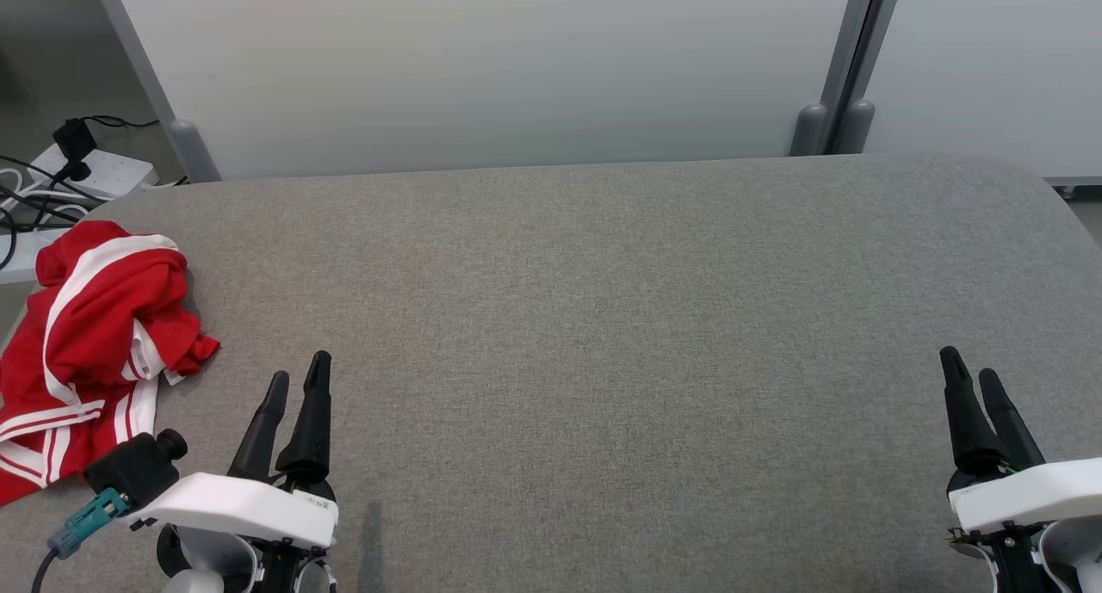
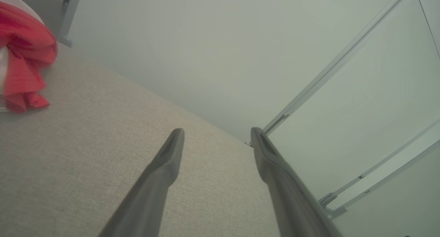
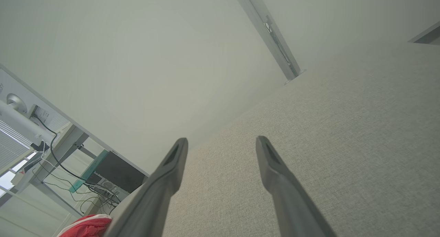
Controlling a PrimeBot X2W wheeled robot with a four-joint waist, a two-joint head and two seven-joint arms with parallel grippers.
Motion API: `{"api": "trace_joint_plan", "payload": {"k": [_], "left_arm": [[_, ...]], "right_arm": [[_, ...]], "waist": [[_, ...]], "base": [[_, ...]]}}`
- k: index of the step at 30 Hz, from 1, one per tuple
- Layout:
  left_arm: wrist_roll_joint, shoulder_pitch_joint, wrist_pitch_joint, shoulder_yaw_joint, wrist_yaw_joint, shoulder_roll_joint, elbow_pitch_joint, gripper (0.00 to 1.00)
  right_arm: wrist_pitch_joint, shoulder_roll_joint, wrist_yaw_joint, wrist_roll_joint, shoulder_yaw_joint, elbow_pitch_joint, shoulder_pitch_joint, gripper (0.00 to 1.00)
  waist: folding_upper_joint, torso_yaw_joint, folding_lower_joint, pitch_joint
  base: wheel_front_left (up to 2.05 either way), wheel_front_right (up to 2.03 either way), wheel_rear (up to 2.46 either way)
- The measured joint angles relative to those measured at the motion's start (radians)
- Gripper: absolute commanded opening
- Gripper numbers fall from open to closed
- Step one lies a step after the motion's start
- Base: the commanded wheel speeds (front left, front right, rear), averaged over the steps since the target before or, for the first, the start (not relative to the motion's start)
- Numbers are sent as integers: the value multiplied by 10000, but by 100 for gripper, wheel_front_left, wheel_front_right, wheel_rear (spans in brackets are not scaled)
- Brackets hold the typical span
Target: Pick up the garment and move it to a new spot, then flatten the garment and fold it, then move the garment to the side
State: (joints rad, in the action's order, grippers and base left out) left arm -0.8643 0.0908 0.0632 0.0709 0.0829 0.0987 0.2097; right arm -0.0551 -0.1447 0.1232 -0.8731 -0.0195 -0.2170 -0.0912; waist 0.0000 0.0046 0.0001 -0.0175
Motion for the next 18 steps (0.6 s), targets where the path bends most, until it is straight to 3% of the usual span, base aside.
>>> {"api": "trace_joint_plan", "payload": {"k": [18], "left_arm": [[2523, -1, 522, 571, -514, 399, 234, 100]], "right_arm": [[-525, -134, 0, 2525, 259, -500, 92, 100]], "waist": [[0, -12, 0, -119]], "base": [[0, 0, 0]]}}
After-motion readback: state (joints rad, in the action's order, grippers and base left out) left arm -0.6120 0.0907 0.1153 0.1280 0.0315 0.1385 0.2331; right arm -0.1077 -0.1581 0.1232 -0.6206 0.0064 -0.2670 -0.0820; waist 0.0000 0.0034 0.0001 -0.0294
